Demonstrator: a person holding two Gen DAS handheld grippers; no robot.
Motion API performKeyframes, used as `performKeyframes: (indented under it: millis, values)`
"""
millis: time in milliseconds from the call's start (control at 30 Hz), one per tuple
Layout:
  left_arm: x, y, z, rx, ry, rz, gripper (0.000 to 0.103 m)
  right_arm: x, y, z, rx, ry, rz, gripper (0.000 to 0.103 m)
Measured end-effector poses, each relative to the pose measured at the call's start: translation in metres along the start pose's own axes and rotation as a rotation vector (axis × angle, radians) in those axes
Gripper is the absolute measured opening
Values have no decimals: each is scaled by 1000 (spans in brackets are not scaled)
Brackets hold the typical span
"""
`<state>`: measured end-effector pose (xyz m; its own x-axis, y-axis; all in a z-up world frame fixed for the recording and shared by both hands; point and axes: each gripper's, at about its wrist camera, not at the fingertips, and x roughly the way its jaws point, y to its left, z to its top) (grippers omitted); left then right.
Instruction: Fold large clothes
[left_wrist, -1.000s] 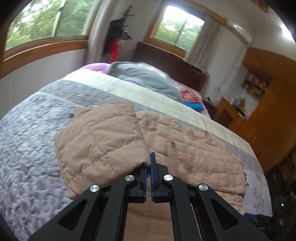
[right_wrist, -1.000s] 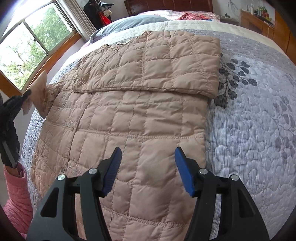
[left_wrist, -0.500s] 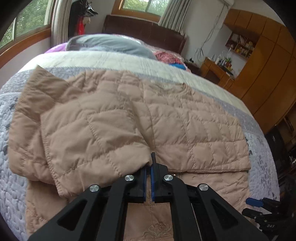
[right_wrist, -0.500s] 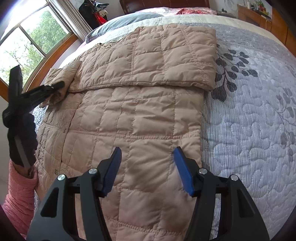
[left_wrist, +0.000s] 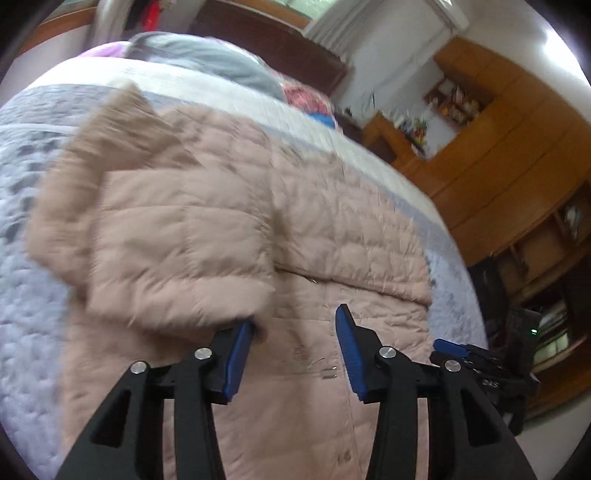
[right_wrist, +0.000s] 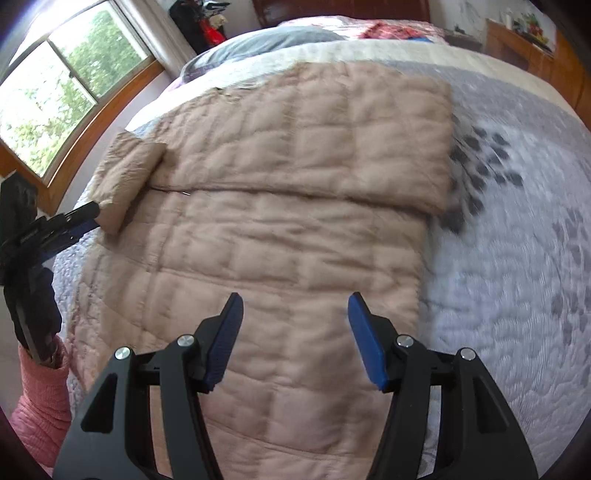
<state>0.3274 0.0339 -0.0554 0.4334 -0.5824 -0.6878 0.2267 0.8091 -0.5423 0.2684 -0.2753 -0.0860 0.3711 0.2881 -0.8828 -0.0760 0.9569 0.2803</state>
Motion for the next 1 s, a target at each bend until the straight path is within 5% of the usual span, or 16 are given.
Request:
performKeyframes:
  millis: [167,400,533,1000]
  values:
    - [-34,32,21,-66,-89,96,45,15,52,40,-60,45,86,59]
    - [-11,65,30,-97,-75,185,45,59,112,81,-82,140,205,59]
    - [24,95,32,-196,35,140,42,88,138,99,-80,184,213,59]
    - [30,90,30,-146,27,147,41,137,173,113,-56,222,250,51]
